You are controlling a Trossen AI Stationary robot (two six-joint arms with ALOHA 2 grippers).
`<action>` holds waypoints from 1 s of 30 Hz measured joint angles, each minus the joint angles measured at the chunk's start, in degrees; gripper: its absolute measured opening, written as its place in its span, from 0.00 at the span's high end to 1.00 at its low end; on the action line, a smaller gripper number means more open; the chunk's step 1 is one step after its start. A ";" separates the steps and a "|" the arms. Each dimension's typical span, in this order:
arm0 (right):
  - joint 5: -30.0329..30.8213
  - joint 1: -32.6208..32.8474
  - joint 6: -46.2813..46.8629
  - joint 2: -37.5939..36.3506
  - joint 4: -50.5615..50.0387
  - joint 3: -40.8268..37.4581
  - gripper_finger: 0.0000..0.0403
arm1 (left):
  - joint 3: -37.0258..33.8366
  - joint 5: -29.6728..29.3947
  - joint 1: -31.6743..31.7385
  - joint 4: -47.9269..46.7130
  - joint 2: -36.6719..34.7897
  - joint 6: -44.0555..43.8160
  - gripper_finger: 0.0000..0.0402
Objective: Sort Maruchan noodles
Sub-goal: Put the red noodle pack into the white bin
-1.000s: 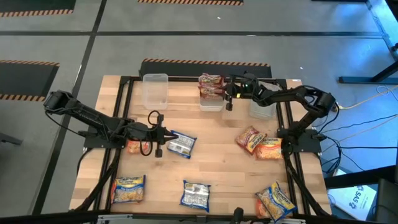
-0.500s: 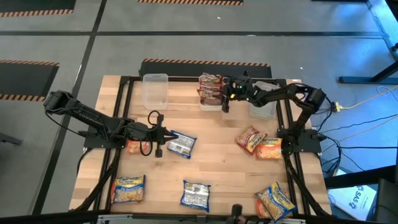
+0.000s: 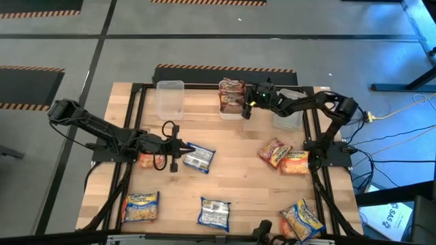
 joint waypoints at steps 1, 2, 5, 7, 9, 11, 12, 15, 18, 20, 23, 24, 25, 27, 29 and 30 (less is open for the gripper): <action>1.00 -0.01 -0.04 -0.36 -0.03 -0.02 0.53 | 0.00 0.01 0.00 0.00 0.01 0.00 0.96; 1.27 -0.04 -0.05 -0.94 -0.40 -0.02 0.51 | 0.00 0.00 0.00 0.00 0.00 0.00 0.96; 0.49 0.04 -0.31 -3.37 -0.96 -0.04 0.47 | 0.00 0.02 -0.02 0.01 0.00 0.01 0.96; 0.53 0.70 -0.33 -4.86 -1.95 -0.02 0.46 | 0.00 0.02 -0.02 0.04 0.02 0.02 0.96; 0.66 1.39 -0.34 -6.94 -3.92 -0.04 0.45 | 0.00 0.02 -0.02 0.02 0.00 0.02 0.96; 0.71 2.74 0.19 -9.70 -6.22 -0.02 0.45 | 0.00 0.05 -0.02 0.02 0.01 0.02 0.96; 0.69 3.72 1.33 -11.48 -8.44 -0.02 0.45 | 0.00 0.17 -0.02 0.04 0.01 0.02 0.96; 0.06 8.57 6.50 -17.71 -15.64 -0.02 0.45 | 0.00 0.48 -0.02 0.03 0.00 0.00 0.96; -2.44 14.93 13.41 -23.93 -23.66 -0.02 0.45 | 0.00 0.48 -0.02 0.02 0.00 -0.30 0.96; -3.81 19.80 18.40 -27.01 -28.50 -0.02 0.45 | 0.00 0.48 -0.02 0.04 0.00 -1.09 0.96; -4.53 27.62 25.72 -29.79 -34.30 -0.02 0.45 | 0.00 0.58 -0.02 0.04 0.00 -1.59 0.96; -4.45 30.19 27.83 -30.16 -36.16 -0.02 0.45 | 0.00 1.06 -0.03 0.04 0.00 -1.64 0.96; -4.19 32.74 30.01 -30.39 -38.18 -0.02 0.45 | 0.00 1.67 -0.10 0.04 0.00 -1.86 0.96; -2.87 37.32 34.84 -30.47 -41.41 -0.02 0.45 | 0.00 2.11 -0.13 0.04 0.02 -2.05 0.96; -1.59 41.09 40.77 -30.47 -44.61 -0.02 0.45 | 0.00 2.20 -0.17 0.04 0.00 -2.86 0.96; -1.01 42.79 44.55 -30.47 -46.14 -0.02 0.45 | 0.00 2.19 -0.22 0.04 0.02 -3.10 0.96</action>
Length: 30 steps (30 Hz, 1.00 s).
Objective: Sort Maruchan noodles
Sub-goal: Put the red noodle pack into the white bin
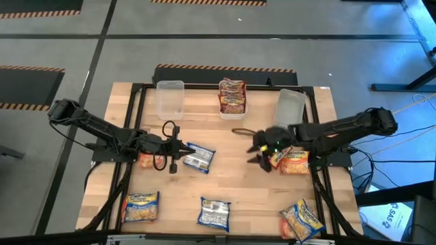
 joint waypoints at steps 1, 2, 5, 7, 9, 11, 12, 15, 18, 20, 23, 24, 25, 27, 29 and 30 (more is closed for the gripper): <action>0.26 1.71 4.00 0.00 -1.63 0.00 0.45 | 0.00 0.00 0.00 0.00 -0.02 -0.10 0.96; 0.52 3.27 7.84 0.00 -3.42 0.00 0.45 | 0.00 0.01 0.00 0.00 -0.01 -0.14 0.96; 0.59 7.86 19.27 -0.58 -9.53 0.00 0.45 | 0.00 -0.03 0.00 0.02 -0.02 -0.14 0.96; 0.53 10.33 25.92 -1.21 -13.53 0.00 0.45 | 0.00 -0.29 0.00 0.10 -0.02 -0.14 0.96; 0.62 12.46 32.31 -2.33 -18.05 -0.02 0.45 | 0.00 -0.40 0.00 0.23 -0.02 -0.14 0.96; 1.60 14.19 37.56 -3.70 -21.42 -0.02 0.45 | 0.00 -0.43 0.00 0.25 -0.02 -0.14 0.96; 2.41 14.81 39.90 -4.47 -23.28 -0.02 0.45 | 0.00 -0.43 0.00 0.28 -0.02 -0.14 0.96; 7.09 16.74 47.21 -7.30 -29.45 -0.02 0.45 | 0.00 -0.44 0.00 0.28 -0.02 -0.14 0.96; 13.46 19.20 54.86 -9.27 -37.18 -0.02 0.45 | 0.00 -0.45 0.00 0.28 -0.01 -0.14 0.96; 15.44 20.56 60.01 -9.73 -42.61 -0.02 0.45 | 0.00 -0.45 0.00 0.28 0.00 -0.14 0.96; 16.34 22.11 66.39 -9.59 -47.49 -0.07 0.45 | 0.00 -0.47 0.00 0.26 -0.02 -0.13 0.96; 17.32 22.46 67.60 -9.51 -48.17 -0.07 0.45 | 0.00 -0.47 0.00 0.26 -0.02 -0.11 0.96; 18.83 22.62 68.15 -9.39 -48.14 -0.07 0.45 | 0.00 -0.47 0.00 0.26 -0.02 -0.06 0.96; 22.53 22.87 68.52 -9.37 -47.62 -0.07 0.45 | 0.00 -0.51 0.00 0.26 -0.02 0.04 0.96; 25.73 22.86 69.74 -9.38 -47.41 -0.13 0.45 | 0.00 -0.52 0.00 0.24 -0.02 0.09 0.96; 26.84 22.81 70.72 -9.38 -47.10 -0.41 0.45 | 0.00 -0.53 0.00 0.24 -0.01 0.10 0.96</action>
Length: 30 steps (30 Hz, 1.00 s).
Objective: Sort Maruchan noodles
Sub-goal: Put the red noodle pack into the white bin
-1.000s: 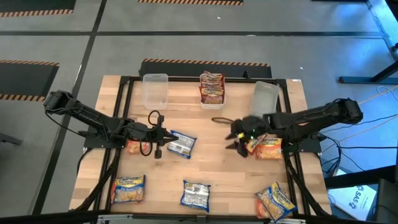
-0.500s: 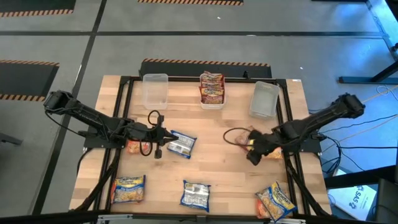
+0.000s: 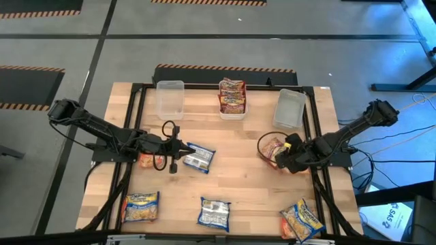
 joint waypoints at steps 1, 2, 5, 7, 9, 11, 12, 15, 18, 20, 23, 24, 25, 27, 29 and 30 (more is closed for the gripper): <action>0.32 -0.01 0.91 0.00 0.12 -0.47 0.45 | 0.00 0.00 0.00 0.00 0.01 0.00 0.96; 0.33 -0.02 1.74 0.00 0.29 -1.19 0.45 | 0.00 0.00 0.00 -0.04 0.01 0.00 0.96; 0.28 0.00 5.39 0.00 4.12 -4.43 0.45 | 0.00 0.00 0.00 -0.06 0.00 0.00 0.96; 0.31 0.00 6.84 0.04 8.11 -7.02 0.45 | 0.00 0.00 0.00 -0.07 0.01 0.00 0.96; 0.96 0.00 7.10 0.04 11.94 -9.40 0.45 | 0.00 0.02 0.00 -0.09 -0.01 0.00 0.96; 1.48 -0.02 7.38 0.04 14.13 -11.12 0.45 | 0.00 0.00 0.00 -0.09 -0.01 0.10 0.96; 1.58 -0.02 7.42 0.05 15.28 -11.84 0.45 | 0.00 0.00 0.00 -0.09 0.01 0.29 0.96; 1.80 -0.04 7.45 0.09 16.61 -13.23 0.45 | 0.00 0.00 0.00 -0.10 0.00 0.57 0.96; 2.60 -0.03 7.22 0.09 16.67 -13.36 0.49 | 0.00 -0.29 0.22 -0.11 -0.01 0.82 0.96; 4.05 -0.04 6.54 0.09 16.83 -13.38 0.54 | 0.00 -0.39 0.41 -0.09 -0.01 1.03 0.96; 5.94 -0.04 5.69 0.31 16.98 -13.38 0.65 | 0.00 -0.39 0.80 -0.09 -0.01 1.05 0.96; 6.24 -0.04 5.13 0.39 16.96 -13.42 0.69 | 0.00 -0.42 0.92 -0.09 0.00 1.05 0.96; 6.70 -0.04 4.43 0.39 16.95 -13.48 0.72 | 0.00 -0.47 0.94 -0.11 -0.01 1.05 0.96; 8.32 -0.04 3.57 0.82 16.91 -13.61 0.80 | 0.00 -0.46 0.92 -0.09 -0.01 1.05 0.96; 9.36 -0.04 2.62 1.09 16.93 -13.62 0.87 | 0.00 -0.44 0.90 -0.03 -0.01 0.98 0.96; 9.37 -0.04 2.01 1.23 17.03 -13.62 0.90 | 0.00 -0.43 0.90 -0.02 0.01 0.64 0.96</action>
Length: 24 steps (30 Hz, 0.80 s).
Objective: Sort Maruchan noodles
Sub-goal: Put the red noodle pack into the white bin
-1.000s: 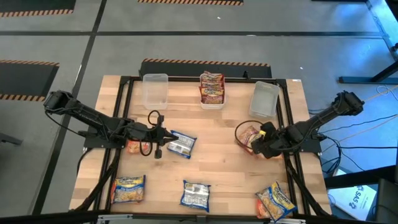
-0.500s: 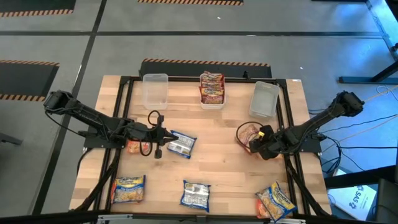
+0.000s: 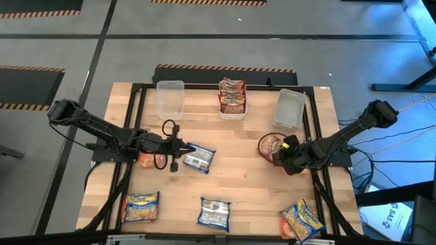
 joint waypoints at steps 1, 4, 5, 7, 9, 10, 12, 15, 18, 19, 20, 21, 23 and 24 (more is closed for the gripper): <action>-0.01 0.00 -0.64 0.17 0.00 0.00 0.93 | 0.00 -0.01 0.00 0.00 -0.01 -0.43 0.96; 0.33 0.00 -2.35 0.25 0.57 0.00 0.99 | 0.00 -0.01 0.00 -0.02 -0.01 -0.72 0.96; 0.54 0.00 -3.50 0.25 1.23 0.00 0.99 | 0.00 0.01 0.00 -0.02 -0.01 -0.73 0.96; 1.35 0.00 -6.43 0.25 3.12 0.00 0.98 | 0.00 0.01 0.00 -0.02 -0.01 -0.77 0.96; 1.50 0.00 -10.78 0.25 6.04 0.12 0.99 | 0.00 0.01 0.00 -0.02 -0.01 -0.83 0.96; 1.45 0.00 -13.40 0.25 7.20 0.58 0.99 | 0.00 0.01 0.00 -0.02 -0.01 -0.86 0.96; 1.19 0.00 -20.16 0.25 10.56 1.75 1.00 | 0.00 0.04 0.00 -0.02 -0.01 -0.91 0.96; 0.23 0.00 -31.11 0.23 16.25 2.98 1.00 | 0.00 0.04 0.00 -0.02 -0.01 -1.10 0.96; -0.05 0.00 -39.22 0.23 21.94 3.19 1.00 | 0.00 0.06 0.00 0.20 -0.01 -1.11 0.96; 0.04 0.00 -40.34 0.23 22.47 3.19 1.00 | 0.00 0.06 0.00 0.29 -0.01 -1.12 0.96; 0.40 0.00 -40.78 0.23 22.41 3.19 1.00 | 0.00 0.08 0.00 0.33 -0.01 -1.12 0.96; 0.47 0.00 -40.20 0.23 22.25 3.19 1.00 | 0.00 0.08 0.00 0.35 -0.01 -1.14 0.96; -0.37 0.00 -37.53 0.23 21.73 3.19 0.99 | 0.00 0.10 0.00 0.68 0.00 -1.42 0.96; -1.15 0.00 -36.18 0.23 21.11 3.19 0.98 | 0.00 0.08 0.01 1.32 0.07 -1.83 0.96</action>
